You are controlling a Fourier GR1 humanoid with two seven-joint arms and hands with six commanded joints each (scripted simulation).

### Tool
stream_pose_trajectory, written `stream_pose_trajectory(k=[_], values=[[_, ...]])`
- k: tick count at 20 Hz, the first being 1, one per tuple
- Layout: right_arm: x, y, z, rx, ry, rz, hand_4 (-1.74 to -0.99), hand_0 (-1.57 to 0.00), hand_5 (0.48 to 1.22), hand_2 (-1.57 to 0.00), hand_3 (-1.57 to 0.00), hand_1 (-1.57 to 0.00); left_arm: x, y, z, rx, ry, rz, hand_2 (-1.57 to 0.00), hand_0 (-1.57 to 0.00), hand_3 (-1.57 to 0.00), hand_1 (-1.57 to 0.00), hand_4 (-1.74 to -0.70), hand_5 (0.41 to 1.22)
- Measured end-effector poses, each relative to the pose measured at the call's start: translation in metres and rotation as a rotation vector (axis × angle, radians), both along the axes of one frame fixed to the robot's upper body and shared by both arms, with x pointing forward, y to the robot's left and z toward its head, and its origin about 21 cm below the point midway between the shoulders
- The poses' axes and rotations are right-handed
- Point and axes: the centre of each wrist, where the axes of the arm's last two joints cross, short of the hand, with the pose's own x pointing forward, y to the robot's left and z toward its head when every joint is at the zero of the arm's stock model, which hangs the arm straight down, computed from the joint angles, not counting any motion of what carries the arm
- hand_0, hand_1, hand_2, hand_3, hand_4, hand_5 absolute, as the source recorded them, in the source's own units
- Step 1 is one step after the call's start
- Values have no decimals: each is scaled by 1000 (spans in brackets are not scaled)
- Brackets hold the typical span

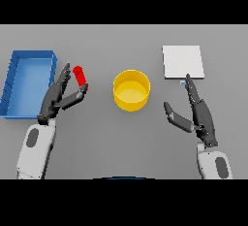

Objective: Pick up the red beaker and tilt it to pour out 1 green nut into yellow bowl. Pick up the yellow bowl and place it on the metallic measuring scale.

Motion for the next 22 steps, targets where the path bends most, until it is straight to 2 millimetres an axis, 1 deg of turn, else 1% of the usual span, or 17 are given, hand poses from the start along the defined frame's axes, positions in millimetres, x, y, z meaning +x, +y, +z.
stream_pose_trajectory(k=[1, 2, 3, 4, 6, 7, 8, 10, 12, 13, 16, 17, 18, 19, 20, 21, 22], values=[[1, -1, 2, -8, 5, -3, -1218, 1, 626, 1, 1, 1, 5, -7, -2, 2, 8, -13, 1, 1, 1, 1, -1197, 646], [0, 0, -1, -12, 15, -10, -1222, 1, 627, 1, 1, 1, 9, -8, -1, 4, 2, -16, 1, 1, 1, 1, -1200, 651], [1, -2, 3, 0, 8, -14, -1229, 1, 628, 1, 1, 1, 15, -10, 0, 15, -4, -25, 1, 1, 1, 1, -1201, 654], [3, -3, 3, 8, 26, -15, -1227, 1, 630, 1, 1, 1, 17, -14, 0, 28, -10, -27, 1, 1, 1, 1, -1197, 657], [-2, 0, 0, 1, 18, -9, -1231, 1, 633, 1, 1, 1, 27, -13, 3, 53, 3, -19, 1, 1, 1, 1, -1197, 663], [0, 0, 0, 13, 25, -11, -1233, 1, 634, 1, 1, 1, 31, -22, 3, 53, 5, -24, 1, 1, 1, 1, -1196, 664], [-4, -2, -1, 12, 13, -7, -1234, 1, 635, 1, 1, 1, 34, -21, 0, 60, 15, -14, 1, 1, 1, 1, -1199, 669], [-1, 1, 2, 9, 13, -19, -1240, 1, 639, 1, 1, 1, 39, -24, -3, 58, 17, -7, 1, 1, 1, 1, -1207, 673], [-3, -2, 2, -2, 11, -23, -1242, 1, 642, 1, 1, 1, 45, -19, -5, 55, 14, 9, 1, 1, 1, 1, -1228, 687], [-2, -2, 3, 4, 22, -23, -1245, 1, 642, 1, 1, 1, 49, -25, -6, 42, 16, 1, 1, 1, 1, 1, -1246, 695], [-4, -1, 3, 13, 20, -15, -1246, 1, 646, 1, 1, 1, 55, -27, -14, -25, -19, 8, -6, 1, 1, 1, -1303, 719], [-3, -2, 4, 13, 21, -22, -1244, 1, 644, 1, 1, 1, 57, -31, -17, -49, -21, 13, -54, -4, -37, -7, -1328, 738], [-3, 0, 4, 18, 21, -23, -1242, 1, 645, 1, 1, 1, 57, -32, -19, -63, -25, 19, -157, -81, -133, -94, -1364, 761], [-3, 0, 3, 15, 29, -25, -1240, 1, 645, 1, 1, 1, 58, -35, -22, -79, -27, 32, -287, -207, -254, -230, -1401, 787], [-5, 1, 3, 17, 15, -21, -1236, 1, 647, 1, 1, 1, 58, -38, -25, -86, -29, 37, -457, -379, -518, -406, -1410, 874], [-7, -1, 1, 4, 21, -29, -1237, 1, 648, 1, 1, 1, 60, -40, -24, -85, -39, 53, -662, -551, -728, -588, -1471, 943], [-5, -1, 4, 10, 23, -31, -1239, 1, 648, 1, 1, 1, 61, -45, -23, -66, -42, 75, -844, -755, -884, -783, -1519, 999]])
